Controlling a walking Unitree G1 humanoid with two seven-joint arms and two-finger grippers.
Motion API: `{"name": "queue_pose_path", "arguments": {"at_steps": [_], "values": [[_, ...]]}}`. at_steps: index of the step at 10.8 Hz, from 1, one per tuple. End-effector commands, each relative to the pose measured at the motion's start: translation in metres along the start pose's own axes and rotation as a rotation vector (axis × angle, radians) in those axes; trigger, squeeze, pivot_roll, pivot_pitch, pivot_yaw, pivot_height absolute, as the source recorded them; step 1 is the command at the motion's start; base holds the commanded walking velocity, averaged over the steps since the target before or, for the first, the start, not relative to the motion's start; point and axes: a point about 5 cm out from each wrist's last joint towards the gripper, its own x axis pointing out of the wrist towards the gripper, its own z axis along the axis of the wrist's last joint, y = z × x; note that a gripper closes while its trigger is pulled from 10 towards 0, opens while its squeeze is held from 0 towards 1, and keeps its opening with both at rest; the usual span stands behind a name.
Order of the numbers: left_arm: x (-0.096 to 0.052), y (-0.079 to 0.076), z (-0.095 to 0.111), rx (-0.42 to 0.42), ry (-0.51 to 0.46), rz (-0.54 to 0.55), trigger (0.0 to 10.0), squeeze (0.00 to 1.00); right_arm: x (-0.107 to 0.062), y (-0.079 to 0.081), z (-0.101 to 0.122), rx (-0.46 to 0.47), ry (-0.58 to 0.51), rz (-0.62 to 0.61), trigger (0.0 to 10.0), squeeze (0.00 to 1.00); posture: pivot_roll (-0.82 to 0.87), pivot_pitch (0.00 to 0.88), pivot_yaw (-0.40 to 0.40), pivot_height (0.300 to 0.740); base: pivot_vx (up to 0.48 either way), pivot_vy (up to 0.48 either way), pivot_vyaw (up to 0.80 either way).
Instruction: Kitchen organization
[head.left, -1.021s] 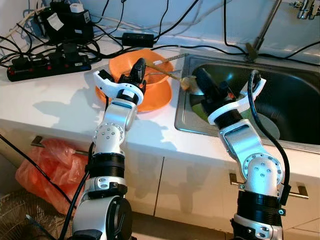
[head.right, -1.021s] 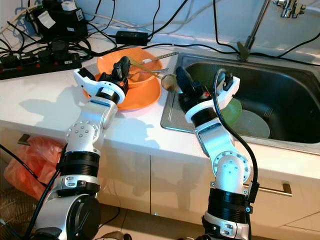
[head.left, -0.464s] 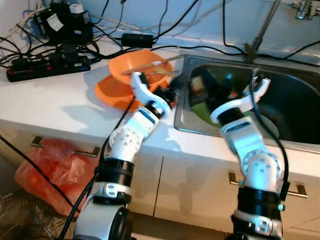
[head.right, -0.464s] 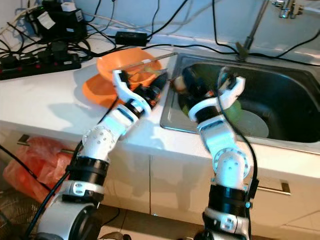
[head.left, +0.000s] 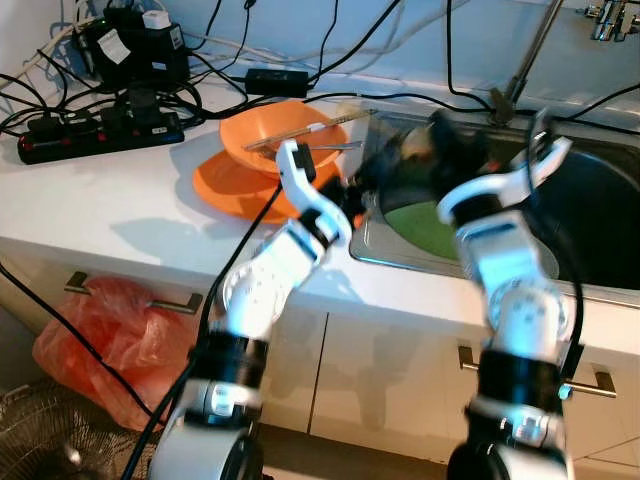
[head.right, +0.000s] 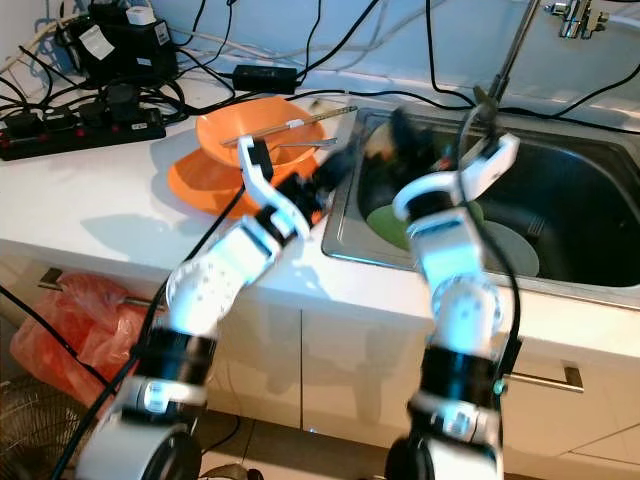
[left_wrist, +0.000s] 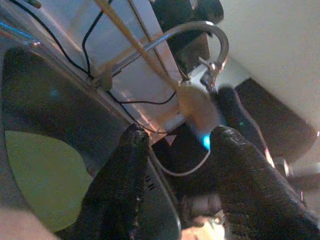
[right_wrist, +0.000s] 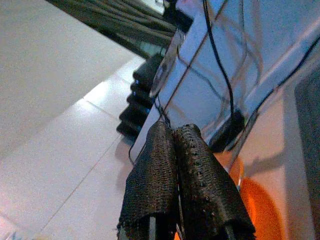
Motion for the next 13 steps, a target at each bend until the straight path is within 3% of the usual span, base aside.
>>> {"name": "queue_pose_path", "arguments": {"at_steps": [1, 3, 4, 5, 7, 8, 9, 10, 11, 12, 13], "values": [[-0.001, -0.006, -0.001, 0.053, 0.016, -0.022, 10.0, 1.00, 0.003, 0.001, 0.013, -0.020, -0.055, 0.006, 0.0, 0.00, 0.01, 0.000, -0.024, 0.740, 0.000, 0.000, 0.00], [-0.010, -0.004, 0.004, 0.150, 0.009, 0.003, 10.0, 1.00, 0.007, -0.003, 0.030, -0.092, -0.105, -0.007, 0.0, 0.00, 0.02, 0.001, -0.023, 0.740, 0.000, 0.000, 0.00], [-0.015, 0.001, 0.010, 0.290, -0.011, 0.058, 10.0, 1.00, 0.006, -0.011, 0.039, -0.244, -0.113, -0.064, 0.0, 0.00, 0.02, 0.002, -0.023, 0.740, 0.000, 0.000, 0.00], [-0.025, 0.014, 0.019, 0.511, -0.024, 0.168, 10.0, 1.00, 0.001, -0.036, 0.047, -0.480, -0.081, -0.210, 0.0, 0.00, 0.02, 0.002, -0.023, 0.740, 0.000, 0.000, 0.00], [-0.030, 0.021, 0.023, 0.655, -0.026, 0.215, 10.0, 1.00, -0.005, -0.058, 0.052, -0.571, -0.052, -0.330, 0.0, 0.00, 0.02, 0.004, -0.029, 0.740, 0.000, 0.000, 0.00], [-0.032, 0.021, 0.024, 0.752, -0.023, 0.219, 10.0, 0.92, -0.013, -0.088, 0.053, -0.764, 0.056, -0.516, 0.0, 0.00, 0.02, 0.004, -0.029, 0.740, 0.000, 0.000, 0.00], [-0.032, 0.021, 0.024, 0.785, -0.022, 0.213, 10.0, 0.92, -0.015, -0.095, 0.055, -0.821, 0.079, -0.553, 0.0, 0.00, 0.02, 0.004, -0.029, 0.740, 0.000, 0.000, 0.00], [-0.031, 0.020, 0.022, 0.837, -0.015, 0.196, 10.0, 0.27, -0.016, -0.100, 0.058, -0.827, 0.079, -0.571, 0.0, 0.00, 0.03, 0.000, -0.032, 0.740, 0.000, 0.000, 0.00], [-0.030, 0.019, 0.021, 0.893, -0.009, 0.187, 10.0, 0.00, -0.018, -0.106, 0.058, -0.831, 0.096, -0.602, 0.0, 0.00, 0.03, 0.000, -0.032, 0.740, 0.000, 0.000, 0.00], [-0.029, 0.016, 0.020, 0.925, -0.009, 0.172, 10.0, 0.00, -0.018, -0.109, 0.057, -0.847, 0.117, -0.614, 0.0, 0.00, 0.03, 0.000, -0.033, 0.740, 0.000, 0.000, 0.00], [-0.026, 0.009, 0.022, 0.968, -0.019, 0.147, 10.0, 0.00, -0.018, -0.114, 0.050, -0.871, 0.190, -0.607, 8.4, 0.00, 0.03, 0.000, -0.033, 0.740, 0.000, 0.000, 0.00]]}}
